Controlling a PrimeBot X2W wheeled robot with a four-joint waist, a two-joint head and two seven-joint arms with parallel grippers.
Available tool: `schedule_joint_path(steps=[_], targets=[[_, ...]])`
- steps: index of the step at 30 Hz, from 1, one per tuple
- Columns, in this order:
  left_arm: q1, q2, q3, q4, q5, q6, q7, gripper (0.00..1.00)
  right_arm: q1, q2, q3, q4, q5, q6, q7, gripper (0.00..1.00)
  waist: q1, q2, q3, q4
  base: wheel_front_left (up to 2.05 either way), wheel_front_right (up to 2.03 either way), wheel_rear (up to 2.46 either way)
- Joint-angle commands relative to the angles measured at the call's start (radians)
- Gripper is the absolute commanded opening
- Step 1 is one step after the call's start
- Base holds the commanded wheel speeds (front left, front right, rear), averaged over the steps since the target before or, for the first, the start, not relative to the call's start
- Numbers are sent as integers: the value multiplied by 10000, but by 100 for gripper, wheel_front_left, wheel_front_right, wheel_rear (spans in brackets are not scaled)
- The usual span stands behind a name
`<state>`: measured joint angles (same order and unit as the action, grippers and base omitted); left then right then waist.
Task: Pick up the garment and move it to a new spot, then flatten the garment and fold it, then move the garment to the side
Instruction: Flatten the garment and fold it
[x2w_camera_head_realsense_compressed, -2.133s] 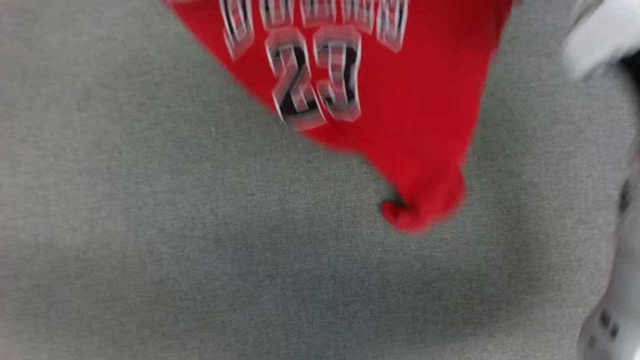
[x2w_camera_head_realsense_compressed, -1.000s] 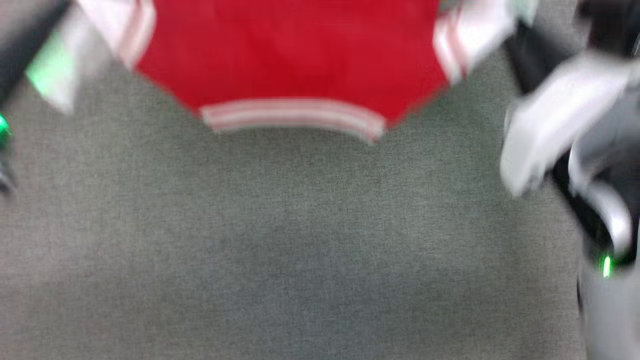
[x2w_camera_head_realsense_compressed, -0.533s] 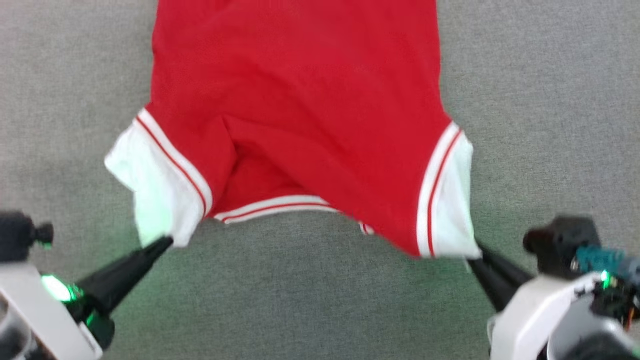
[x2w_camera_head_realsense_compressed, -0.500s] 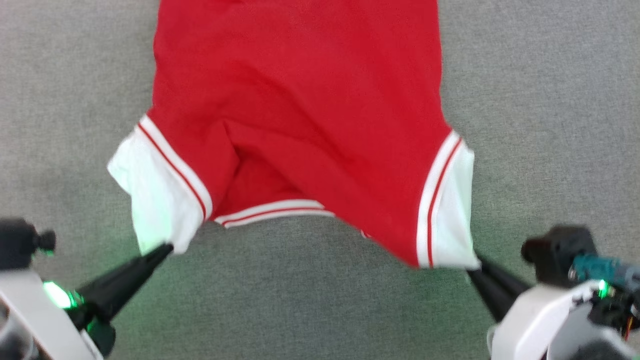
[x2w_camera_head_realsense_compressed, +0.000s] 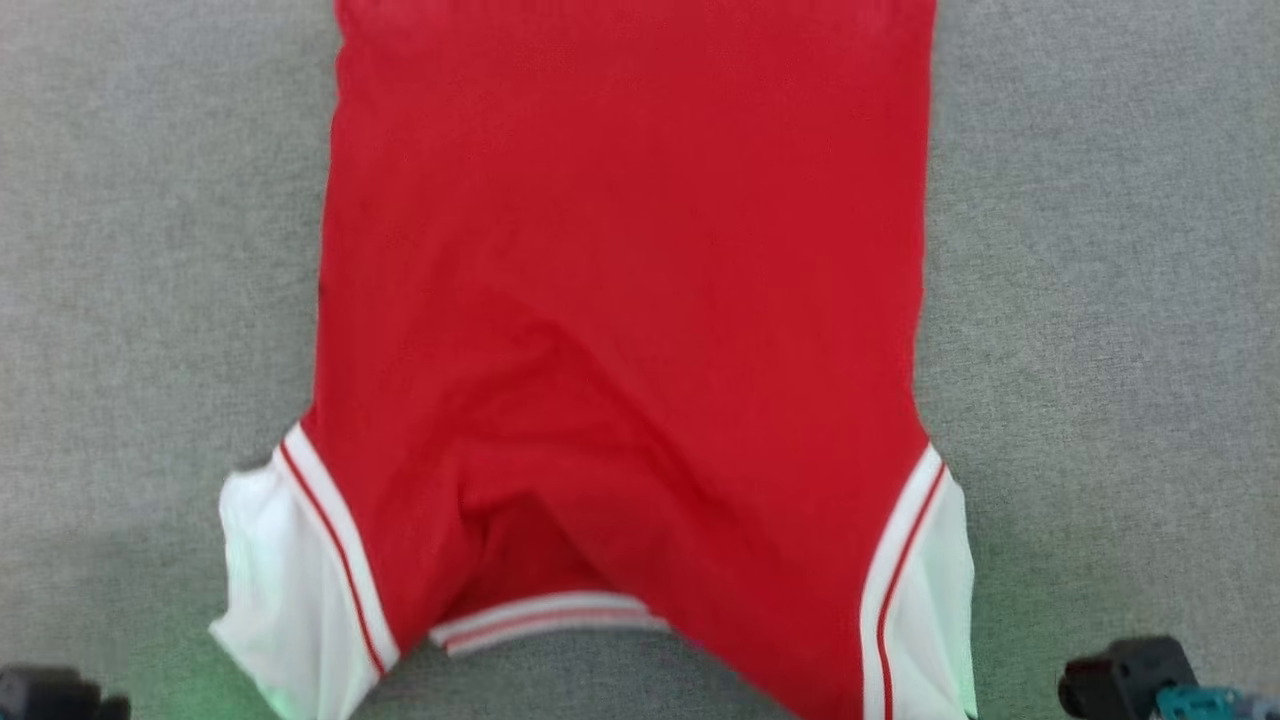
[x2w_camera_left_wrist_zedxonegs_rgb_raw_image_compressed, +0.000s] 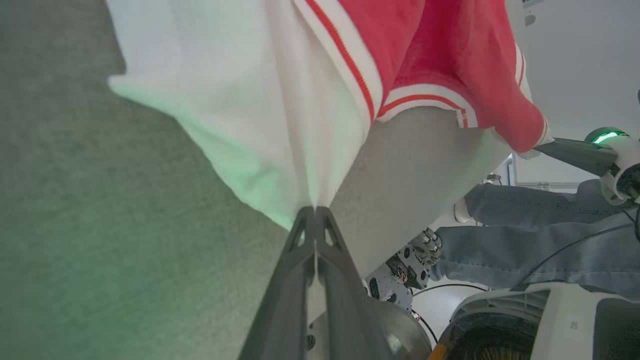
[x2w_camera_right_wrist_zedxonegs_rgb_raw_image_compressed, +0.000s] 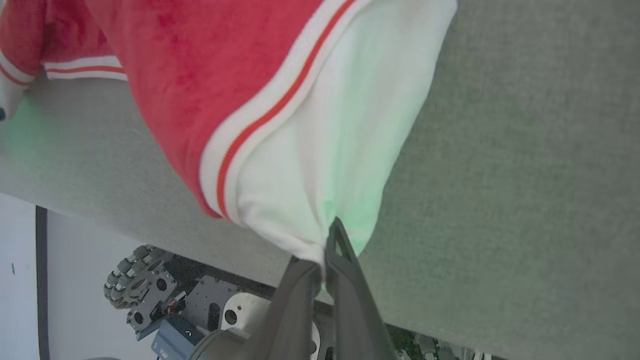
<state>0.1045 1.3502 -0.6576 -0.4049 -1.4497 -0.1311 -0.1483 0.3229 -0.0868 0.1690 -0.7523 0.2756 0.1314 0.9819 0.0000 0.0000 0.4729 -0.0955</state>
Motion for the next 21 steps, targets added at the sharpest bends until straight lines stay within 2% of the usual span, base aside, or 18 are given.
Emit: schedule_joint_path(steps=[1, 4, 10, 15, 18, 21], targets=[[277, 242, -306, -107, 134, 8, -275, 0, 365, -26, -125, -124, 59, -13, 90, 0, 0, 0, 38, -6, 0, 0, 0], [529, 548, -793, -192, 320, 8, -617, 0, 688, -113, -294, -279, -14, -13, 195, 0, 0, 0, 77, -27, 0, 0, 0], [361, 698, -1311, -286, 541, 8, -922, 0, 567, -268, -725, -246, -245, -13, 80, 0, 0, 0, 111, 2, 0, 0, 0], [-396, 257, -1633, -125, 572, 9, -1053, 0, -19, -414, -694, 462, -497, -13, -278, 0, 0, 0, 170, 69, 0, 0, 0], [-1001, -222, -1713, 264, 227, 9, -1075, 0, -432, -458, -424, 1224, -585, -13, -386, 0, 0, 0, 236, 77, 0, 0, 0], [-1506, -438, -2003, 650, 191, 11, -1023, 0, -924, -518, -76, 2057, -619, -13, -568, 0, 0, 0, 326, 47, 0, 0, 0]])
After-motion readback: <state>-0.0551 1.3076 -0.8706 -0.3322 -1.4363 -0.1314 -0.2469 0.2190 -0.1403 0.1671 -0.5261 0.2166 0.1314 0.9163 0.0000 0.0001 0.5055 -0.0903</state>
